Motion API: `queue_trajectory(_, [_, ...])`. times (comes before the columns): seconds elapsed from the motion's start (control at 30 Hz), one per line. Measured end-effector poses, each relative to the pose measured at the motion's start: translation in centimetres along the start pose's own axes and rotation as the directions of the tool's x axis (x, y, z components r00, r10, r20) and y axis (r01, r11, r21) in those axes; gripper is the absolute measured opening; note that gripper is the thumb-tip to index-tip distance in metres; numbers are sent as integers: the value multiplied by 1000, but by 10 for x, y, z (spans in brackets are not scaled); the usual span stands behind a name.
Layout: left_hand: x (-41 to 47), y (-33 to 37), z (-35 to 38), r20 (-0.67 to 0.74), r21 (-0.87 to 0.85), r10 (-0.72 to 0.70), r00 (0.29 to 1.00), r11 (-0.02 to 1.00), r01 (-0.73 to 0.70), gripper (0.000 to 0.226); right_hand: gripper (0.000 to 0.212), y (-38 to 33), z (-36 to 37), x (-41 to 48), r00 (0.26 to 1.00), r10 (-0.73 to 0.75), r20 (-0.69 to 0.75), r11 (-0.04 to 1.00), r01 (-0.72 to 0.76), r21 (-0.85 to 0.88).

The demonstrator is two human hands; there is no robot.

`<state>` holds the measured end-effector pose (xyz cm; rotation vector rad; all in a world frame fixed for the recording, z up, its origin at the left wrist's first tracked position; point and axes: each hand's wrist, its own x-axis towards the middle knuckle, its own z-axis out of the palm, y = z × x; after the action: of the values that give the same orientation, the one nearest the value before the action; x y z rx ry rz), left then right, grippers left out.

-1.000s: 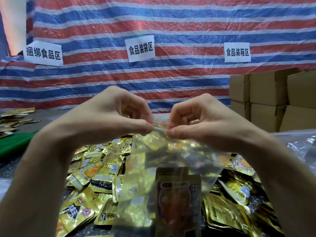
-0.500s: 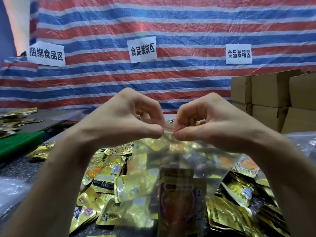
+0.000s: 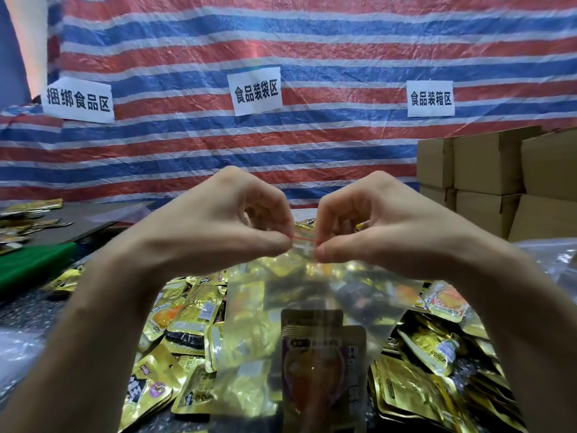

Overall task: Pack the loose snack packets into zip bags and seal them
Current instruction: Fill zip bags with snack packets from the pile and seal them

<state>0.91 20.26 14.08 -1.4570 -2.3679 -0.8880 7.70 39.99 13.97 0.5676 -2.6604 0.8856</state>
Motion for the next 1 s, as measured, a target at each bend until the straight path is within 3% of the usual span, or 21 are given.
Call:
queue_trajectory(0.13, [0,0,2,56,-19,15,998,1000,-14,12,12,-2,4,1,1000,-16,-4,1000,16,-23])
queue_trajectory(0.37, [2,-4,0,6,9,49,999,999,-49,13,9,5,-6,-2,995,66,76,997,-63,-38])
queue_trajectory(0.6, [-2,-4,-2,83,11,-25,996,1000,24,11,10,10,-7,-1,997,50,51,998,-47,-51])
queue_trajectory(0.7, [-3,-3,-3,71,20,3,997,1000,-4,18,9,9,-8,-2,997,42,60,998,-39,-50])
queue_trajectory(0.87, [3,-3,5,65,12,38,997,999,-39,8,9,9,-6,-1,999,-13,48,999,15,-44])
queue_trajectory(1.0, [3,-9,2,21,-27,30,999,999,-29,14,9,13,-13,-4,992,76,101,995,-69,-68])
